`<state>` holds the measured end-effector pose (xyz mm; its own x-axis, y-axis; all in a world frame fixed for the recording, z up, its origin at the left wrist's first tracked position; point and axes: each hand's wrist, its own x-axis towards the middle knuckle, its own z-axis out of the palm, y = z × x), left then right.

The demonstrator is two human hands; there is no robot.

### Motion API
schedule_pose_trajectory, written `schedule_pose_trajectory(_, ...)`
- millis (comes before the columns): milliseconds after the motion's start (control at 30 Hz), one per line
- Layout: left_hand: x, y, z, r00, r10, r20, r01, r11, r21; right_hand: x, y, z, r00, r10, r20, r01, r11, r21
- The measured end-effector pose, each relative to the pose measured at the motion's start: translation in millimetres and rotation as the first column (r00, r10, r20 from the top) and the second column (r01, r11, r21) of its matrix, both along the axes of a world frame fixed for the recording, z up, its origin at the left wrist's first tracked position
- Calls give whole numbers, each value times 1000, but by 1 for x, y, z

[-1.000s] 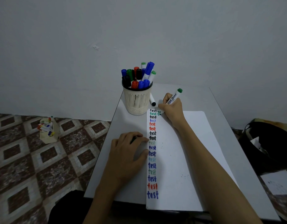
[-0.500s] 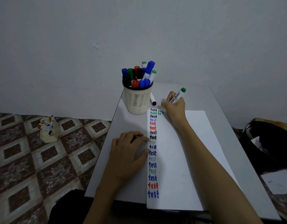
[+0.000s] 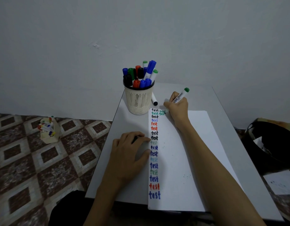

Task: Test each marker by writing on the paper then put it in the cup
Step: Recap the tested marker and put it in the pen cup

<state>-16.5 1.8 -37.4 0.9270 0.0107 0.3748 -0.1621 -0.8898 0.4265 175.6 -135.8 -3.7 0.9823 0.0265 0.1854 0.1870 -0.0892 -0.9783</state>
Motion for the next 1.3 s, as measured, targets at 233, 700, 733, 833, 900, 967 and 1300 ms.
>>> schedule_pose_trajectory(233,0,0,-1,1000,-3,2,3,1000,-5,1,0,-2,999,10,41,-9,1000,-5)
schedule_pose_trajectory(700,-1,-1,3,999,25,28,-23,997,-67,2,-7,4,997,-29,-75,50,954,294)
schedule_pose_trajectory(733,-1,-1,4,997,65,45,-61,994,-95,2,-10,6,993,-27,-114,71,915,397)
schedule_pose_trajectory(833,-3,1,8,979,193,60,-176,961,-213,3,-14,7,983,-5,-184,112,807,579)
schedule_pose_trajectory(900,-2,1,7,975,216,50,-200,955,-218,4,-16,8,978,0,-210,133,772,621)
schedule_pose_trajectory(967,-1,1,3,977,204,54,-190,963,-191,4,-18,10,976,36,-215,113,759,642)
schedule_pose_trajectory(1300,0,6,4,991,78,113,-24,908,-419,-44,-43,40,933,310,-181,-172,828,534)
